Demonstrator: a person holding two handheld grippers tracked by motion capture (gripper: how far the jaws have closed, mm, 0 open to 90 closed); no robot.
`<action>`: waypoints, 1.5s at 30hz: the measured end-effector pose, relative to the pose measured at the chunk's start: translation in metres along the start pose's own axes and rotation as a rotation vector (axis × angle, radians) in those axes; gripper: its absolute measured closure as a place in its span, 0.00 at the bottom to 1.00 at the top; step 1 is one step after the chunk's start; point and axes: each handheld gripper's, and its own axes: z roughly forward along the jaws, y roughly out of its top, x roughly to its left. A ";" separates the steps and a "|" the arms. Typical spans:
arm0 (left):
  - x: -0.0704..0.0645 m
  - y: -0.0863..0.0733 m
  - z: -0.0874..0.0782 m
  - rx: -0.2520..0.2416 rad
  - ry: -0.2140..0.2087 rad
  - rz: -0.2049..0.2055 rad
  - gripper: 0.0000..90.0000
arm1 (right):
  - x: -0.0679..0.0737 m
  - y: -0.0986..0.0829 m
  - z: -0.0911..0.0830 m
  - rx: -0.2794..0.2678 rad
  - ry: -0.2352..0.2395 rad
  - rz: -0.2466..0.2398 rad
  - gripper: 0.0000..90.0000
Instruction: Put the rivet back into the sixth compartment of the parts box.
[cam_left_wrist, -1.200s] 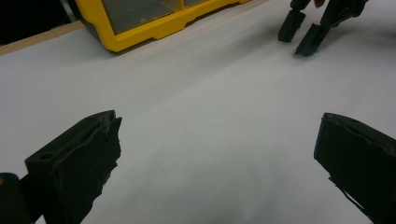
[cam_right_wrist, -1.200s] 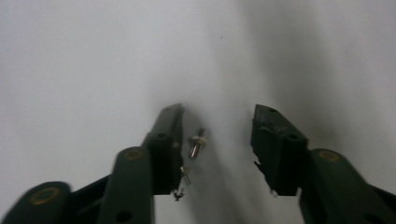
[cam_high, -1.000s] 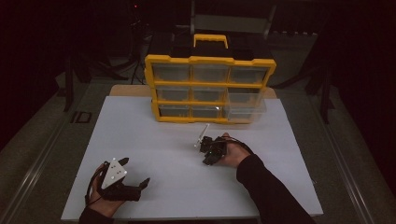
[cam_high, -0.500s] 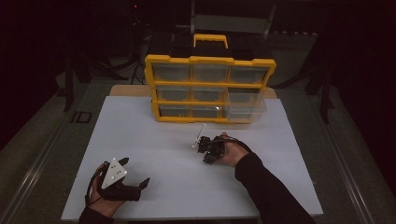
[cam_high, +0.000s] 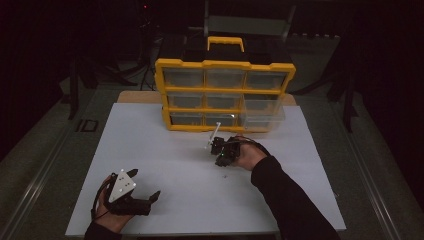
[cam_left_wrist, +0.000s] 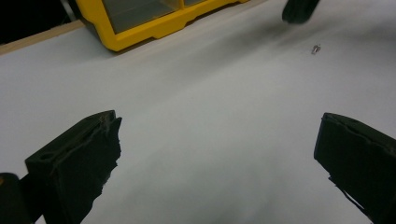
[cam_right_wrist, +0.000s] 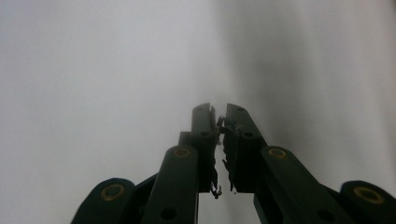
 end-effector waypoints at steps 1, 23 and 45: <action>0.000 0.000 0.000 0.000 0.001 -0.001 0.01 | -0.002 0.001 -0.004 -0.007 -0.005 0.001 0.92; 0.000 0.000 0.000 0.000 0.002 -0.002 0.01 | -0.025 0.039 -0.082 -0.154 -0.079 0.016 0.92; 0.001 0.000 -0.001 -0.006 0.001 -0.006 0.01 | -0.067 0.035 -0.150 -0.303 -0.171 0.105 0.92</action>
